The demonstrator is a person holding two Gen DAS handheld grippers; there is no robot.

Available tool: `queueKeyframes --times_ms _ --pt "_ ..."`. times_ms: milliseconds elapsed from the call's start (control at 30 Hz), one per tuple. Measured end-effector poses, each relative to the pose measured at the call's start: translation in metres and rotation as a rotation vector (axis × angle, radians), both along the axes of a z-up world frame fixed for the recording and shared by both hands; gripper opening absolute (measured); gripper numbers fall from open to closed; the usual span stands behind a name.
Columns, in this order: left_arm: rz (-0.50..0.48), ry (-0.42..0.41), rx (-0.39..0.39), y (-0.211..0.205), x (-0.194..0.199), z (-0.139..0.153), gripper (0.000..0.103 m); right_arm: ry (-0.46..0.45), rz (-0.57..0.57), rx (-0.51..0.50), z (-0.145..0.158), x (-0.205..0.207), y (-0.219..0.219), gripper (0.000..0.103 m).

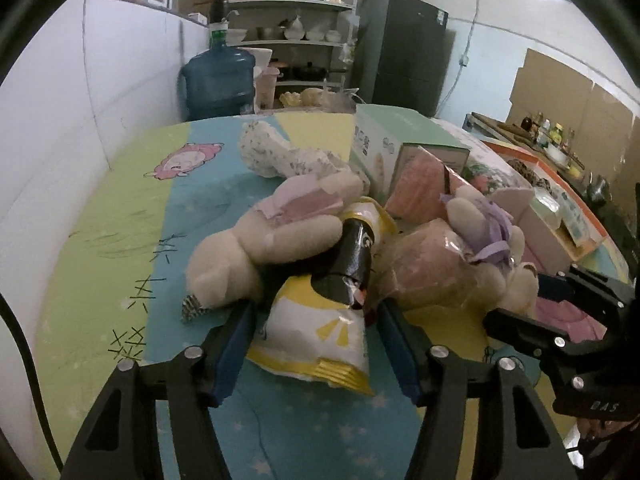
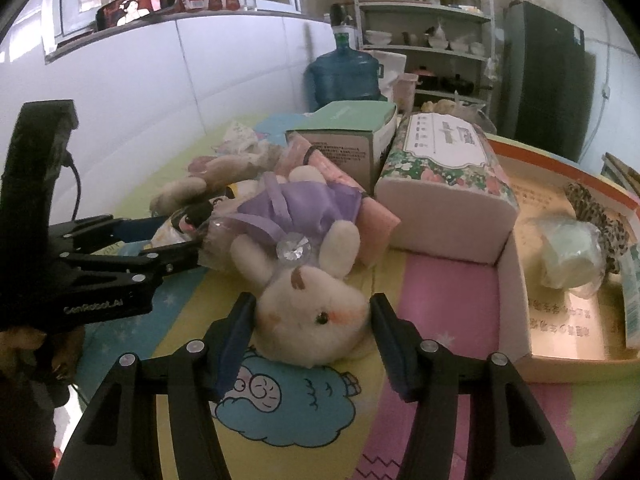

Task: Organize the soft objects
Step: 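Grasp the yellow-white snack bag with the left tool while the right tool grasps the purple-dressed white bunny, then carry the snack bag and white bunny over the cardboard tray with both tools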

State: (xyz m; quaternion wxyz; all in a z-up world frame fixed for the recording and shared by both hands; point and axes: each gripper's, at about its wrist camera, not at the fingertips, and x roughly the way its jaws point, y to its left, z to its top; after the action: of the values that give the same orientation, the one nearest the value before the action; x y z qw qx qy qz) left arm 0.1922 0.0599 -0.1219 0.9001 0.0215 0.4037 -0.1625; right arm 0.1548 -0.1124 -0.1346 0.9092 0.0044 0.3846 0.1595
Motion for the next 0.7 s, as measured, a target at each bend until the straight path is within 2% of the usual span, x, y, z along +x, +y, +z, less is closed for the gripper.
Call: queueKeyframes --times_ms 67,233,500,567,633,700 --pt "0.016 -0.003 -0.013 0.003 -0.002 0.0 0.053 -0.002 -0.001 0.008 0.0 0.0 -0.002 0.058" --pt "0.05 -0.001 -0.108 0.015 -0.014 0.0 0.051 -0.012 0.001 0.01 -0.001 -0.003 -0.003 0.057" --pt "0.14 -0.038 -0.209 0.031 -0.047 -0.002 0.05 -0.015 0.004 0.047 0.002 -0.015 -0.01 0.056" --pt "0.168 -0.065 -0.209 0.035 -0.055 0.002 0.05 -0.024 0.002 0.055 0.005 -0.02 -0.012 0.056" --pt "0.201 -0.102 -0.174 0.035 -0.061 0.007 0.05 -0.031 -0.002 0.063 0.008 -0.023 -0.014 0.056" --pt "0.226 -0.107 -0.16 0.035 -0.064 0.009 0.05 -0.035 -0.004 0.069 0.01 -0.026 -0.014 0.056"
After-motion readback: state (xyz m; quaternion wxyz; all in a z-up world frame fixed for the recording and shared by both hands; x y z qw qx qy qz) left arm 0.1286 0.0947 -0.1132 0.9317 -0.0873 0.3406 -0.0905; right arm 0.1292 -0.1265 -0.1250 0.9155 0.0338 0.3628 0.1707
